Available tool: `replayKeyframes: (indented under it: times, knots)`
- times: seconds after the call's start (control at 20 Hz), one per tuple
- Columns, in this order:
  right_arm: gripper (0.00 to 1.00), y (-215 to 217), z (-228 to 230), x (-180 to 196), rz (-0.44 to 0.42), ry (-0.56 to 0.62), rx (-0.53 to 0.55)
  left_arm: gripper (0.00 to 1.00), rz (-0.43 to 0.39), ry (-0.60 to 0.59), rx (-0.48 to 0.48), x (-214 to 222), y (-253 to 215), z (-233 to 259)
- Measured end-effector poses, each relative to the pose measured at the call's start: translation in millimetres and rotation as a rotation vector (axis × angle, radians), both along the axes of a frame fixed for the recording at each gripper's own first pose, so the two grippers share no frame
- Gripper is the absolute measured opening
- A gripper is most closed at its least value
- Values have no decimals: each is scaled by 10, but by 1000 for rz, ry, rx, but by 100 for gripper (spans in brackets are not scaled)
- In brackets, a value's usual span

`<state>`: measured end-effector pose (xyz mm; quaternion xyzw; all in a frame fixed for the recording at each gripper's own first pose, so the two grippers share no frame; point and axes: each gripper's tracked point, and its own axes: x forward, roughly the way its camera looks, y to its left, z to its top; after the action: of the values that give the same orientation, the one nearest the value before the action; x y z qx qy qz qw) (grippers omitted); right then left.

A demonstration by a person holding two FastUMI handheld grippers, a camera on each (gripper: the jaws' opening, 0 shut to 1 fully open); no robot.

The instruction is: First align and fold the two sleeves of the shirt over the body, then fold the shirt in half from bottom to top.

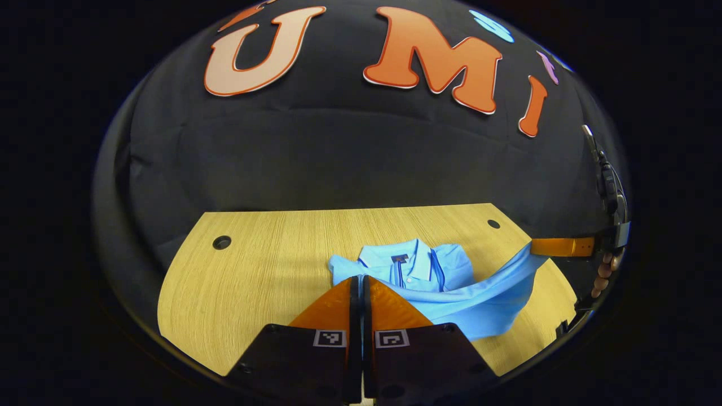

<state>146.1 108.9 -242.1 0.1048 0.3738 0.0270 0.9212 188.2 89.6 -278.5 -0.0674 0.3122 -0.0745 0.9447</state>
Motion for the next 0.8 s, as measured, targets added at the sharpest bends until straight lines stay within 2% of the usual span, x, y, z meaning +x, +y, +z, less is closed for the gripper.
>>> replayKeyframes:
  times: [0.3,0.45,0.6,0.65,0.7,0.75,0.8]
  knots:
    - [1,-51,-205,786,-34,0,5,5,-2,0,-2,869,71,-248]
    - [1,-52,-348,1129,-38,3,6,5,10,10,17,1172,175,-463]
    - [2,-10,-465,1309,-56,10,44,5,2,61,57,1324,206,-717]
    - [2,-22,-471,1308,-61,16,41,10,9,72,85,1372,239,-764]
    - [10,-19,-494,1279,-60,21,30,17,14,71,89,1386,246,-777]
    - [18,-23,-479,1248,-47,19,10,30,11,68,74,1371,219,-752]
    - [26,-37,-456,1206,-35,13,-12,47,12,67,64,1363,196,-709]
